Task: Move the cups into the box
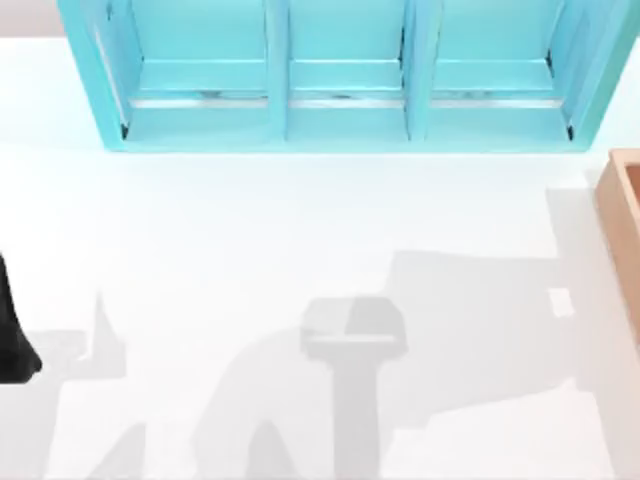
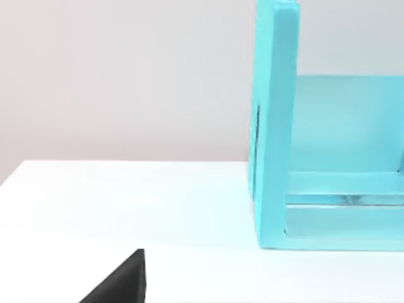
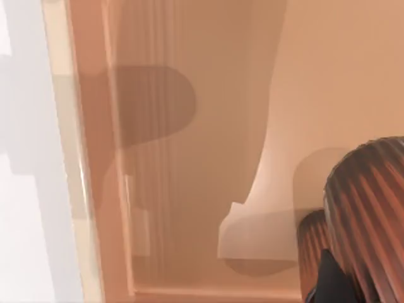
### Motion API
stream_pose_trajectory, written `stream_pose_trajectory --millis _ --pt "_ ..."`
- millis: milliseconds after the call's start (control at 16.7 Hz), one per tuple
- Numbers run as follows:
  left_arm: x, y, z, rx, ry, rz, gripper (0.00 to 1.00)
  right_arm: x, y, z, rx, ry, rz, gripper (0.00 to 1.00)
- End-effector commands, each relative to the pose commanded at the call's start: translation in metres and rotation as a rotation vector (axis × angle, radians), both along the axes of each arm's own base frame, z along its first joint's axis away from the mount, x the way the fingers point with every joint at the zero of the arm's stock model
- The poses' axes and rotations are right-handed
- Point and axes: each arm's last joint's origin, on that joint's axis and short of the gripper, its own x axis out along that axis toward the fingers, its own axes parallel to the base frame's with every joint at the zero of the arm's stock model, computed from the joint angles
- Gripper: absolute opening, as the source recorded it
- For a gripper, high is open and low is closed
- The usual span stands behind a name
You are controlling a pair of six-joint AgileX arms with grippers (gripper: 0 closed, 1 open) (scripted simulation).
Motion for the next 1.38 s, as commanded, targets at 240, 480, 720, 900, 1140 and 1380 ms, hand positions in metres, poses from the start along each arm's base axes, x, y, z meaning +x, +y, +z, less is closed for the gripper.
stream_pose_trajectory --millis 240,480,720,900,1140,1380 --pt "0.0 0.0 0.0 0.0 0.0 0.0 1.0 0.002 0.001 -0.001 -0.004 0.001 0.002 0.0" --pt "0.0 0.0 0.0 0.0 0.0 0.0 1.0 0.002 -0.001 -0.024 -0.004 0.006 0.002 0.0" --pt "0.0 0.0 0.0 0.0 0.0 0.0 1.0 0.0 -0.003 -0.056 0.001 0.002 0.001 0.0" --pt "0.0 0.0 0.0 0.0 0.0 0.0 1.0 -0.001 -0.003 -0.065 0.0 0.0 0.0 0.0" --pt "0.0 0.0 0.0 0.0 0.0 0.0 1.0 -0.001 -0.003 -0.065 0.0 0.0 0.0 0.08" --pt "0.0 0.0 0.0 0.0 0.0 0.0 1.0 -0.001 -0.003 -0.065 0.0 0.0 0.0 0.38"
